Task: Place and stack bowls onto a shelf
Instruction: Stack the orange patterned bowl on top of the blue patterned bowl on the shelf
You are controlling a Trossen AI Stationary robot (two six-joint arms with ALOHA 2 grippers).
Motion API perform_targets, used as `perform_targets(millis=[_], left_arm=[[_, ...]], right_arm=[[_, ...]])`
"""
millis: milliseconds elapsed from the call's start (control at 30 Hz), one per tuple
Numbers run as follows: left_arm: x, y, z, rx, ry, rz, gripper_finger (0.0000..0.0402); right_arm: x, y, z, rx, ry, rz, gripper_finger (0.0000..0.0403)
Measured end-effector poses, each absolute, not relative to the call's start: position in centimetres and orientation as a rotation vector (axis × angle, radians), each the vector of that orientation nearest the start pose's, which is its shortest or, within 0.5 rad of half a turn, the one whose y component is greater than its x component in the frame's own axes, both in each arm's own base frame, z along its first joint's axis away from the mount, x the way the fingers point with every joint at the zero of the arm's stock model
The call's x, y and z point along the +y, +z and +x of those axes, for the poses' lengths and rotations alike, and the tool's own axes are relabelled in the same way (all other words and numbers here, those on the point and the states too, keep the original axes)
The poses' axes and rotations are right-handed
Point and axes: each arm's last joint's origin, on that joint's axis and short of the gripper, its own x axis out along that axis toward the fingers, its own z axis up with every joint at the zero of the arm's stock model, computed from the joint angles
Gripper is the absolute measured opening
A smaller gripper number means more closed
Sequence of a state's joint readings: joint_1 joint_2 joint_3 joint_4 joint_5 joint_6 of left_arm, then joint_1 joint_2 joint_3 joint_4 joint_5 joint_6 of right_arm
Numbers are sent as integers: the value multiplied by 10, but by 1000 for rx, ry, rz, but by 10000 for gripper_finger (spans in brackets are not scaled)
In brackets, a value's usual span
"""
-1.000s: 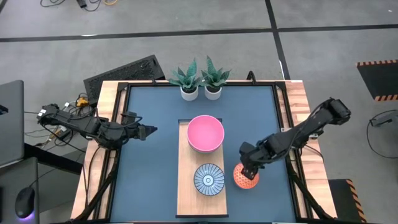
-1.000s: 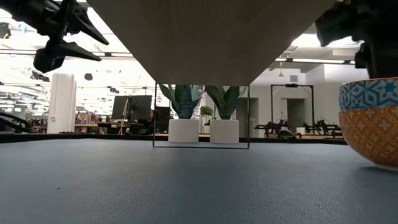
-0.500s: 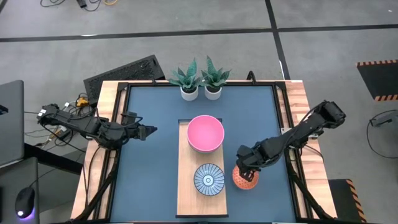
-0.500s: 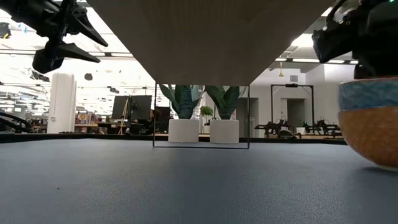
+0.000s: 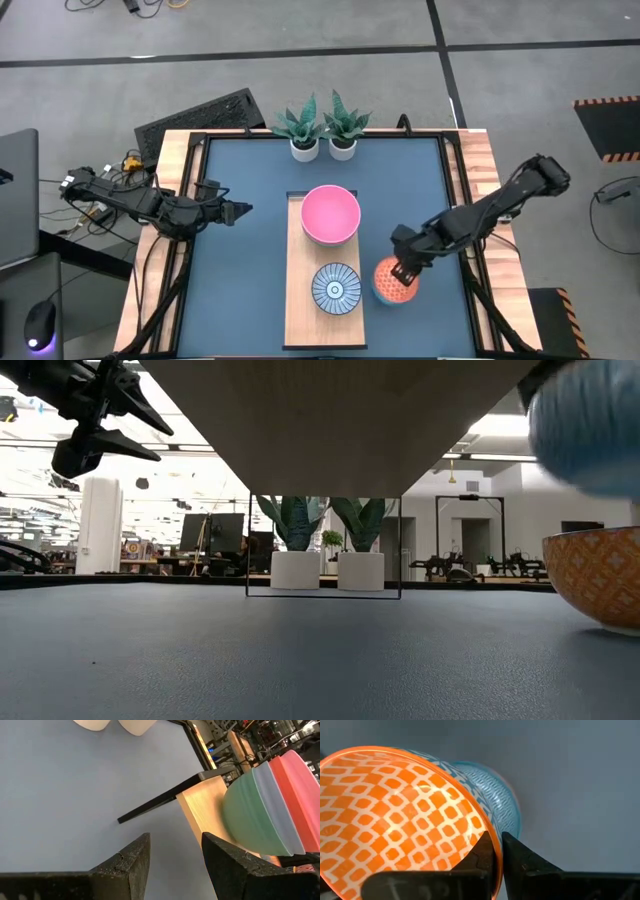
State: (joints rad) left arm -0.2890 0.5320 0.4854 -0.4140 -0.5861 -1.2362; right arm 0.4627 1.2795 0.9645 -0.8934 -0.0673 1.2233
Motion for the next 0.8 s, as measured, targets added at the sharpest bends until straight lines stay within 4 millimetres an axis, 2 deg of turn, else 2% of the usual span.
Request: perform_targets(millis=[167,400,600,800], left_arm=[[-20,245,122,180,501,-1015,165],[-20,245,122,182,499,-1004,165],[-20,245,122,182,500,-1004,165],[-20,245,122,183,499,-1001,165]], right_arm=[[97,298,191,1248,-335,918,39],[79,381,187,1226,-439,922,39],[73,424,211,1198,-399,867,39],[77,442,248,1148,-296,787,39]])
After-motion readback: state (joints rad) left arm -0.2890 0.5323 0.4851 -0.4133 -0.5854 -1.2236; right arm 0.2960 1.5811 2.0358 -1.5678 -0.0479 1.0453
